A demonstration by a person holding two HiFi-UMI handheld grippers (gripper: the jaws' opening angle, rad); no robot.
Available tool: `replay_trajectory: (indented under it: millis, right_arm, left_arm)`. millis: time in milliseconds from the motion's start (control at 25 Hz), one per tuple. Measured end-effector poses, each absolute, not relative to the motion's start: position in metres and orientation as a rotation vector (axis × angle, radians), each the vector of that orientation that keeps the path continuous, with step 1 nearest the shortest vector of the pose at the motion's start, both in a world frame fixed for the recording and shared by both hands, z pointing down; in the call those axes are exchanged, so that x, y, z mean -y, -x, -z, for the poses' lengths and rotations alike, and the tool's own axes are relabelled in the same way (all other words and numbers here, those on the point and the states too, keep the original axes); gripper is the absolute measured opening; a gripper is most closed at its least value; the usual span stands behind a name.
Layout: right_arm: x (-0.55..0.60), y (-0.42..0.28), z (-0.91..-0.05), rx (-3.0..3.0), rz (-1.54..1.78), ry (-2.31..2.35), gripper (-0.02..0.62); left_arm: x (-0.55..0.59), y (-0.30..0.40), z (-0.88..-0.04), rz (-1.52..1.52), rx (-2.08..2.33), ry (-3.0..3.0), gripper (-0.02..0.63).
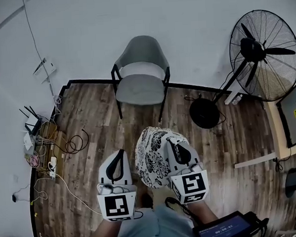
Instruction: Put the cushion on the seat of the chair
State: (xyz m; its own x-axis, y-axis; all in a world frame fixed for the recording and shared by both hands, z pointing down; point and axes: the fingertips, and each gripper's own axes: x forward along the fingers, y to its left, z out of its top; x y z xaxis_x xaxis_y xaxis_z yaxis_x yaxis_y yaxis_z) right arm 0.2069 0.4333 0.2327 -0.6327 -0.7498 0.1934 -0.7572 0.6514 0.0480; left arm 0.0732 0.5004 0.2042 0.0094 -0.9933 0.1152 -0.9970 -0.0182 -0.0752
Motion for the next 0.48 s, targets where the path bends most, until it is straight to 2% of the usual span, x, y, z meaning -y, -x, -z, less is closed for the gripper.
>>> replay_trajectory:
  millis: [480]
  right_arm:
    - [-0.302, -0.183, -0.256, 2.681, -0.164, -1.205, 0.014]
  left_arm:
    - [-0.363, -0.055, -0.224, -0.363, 2.137, -2.196, 0.009]
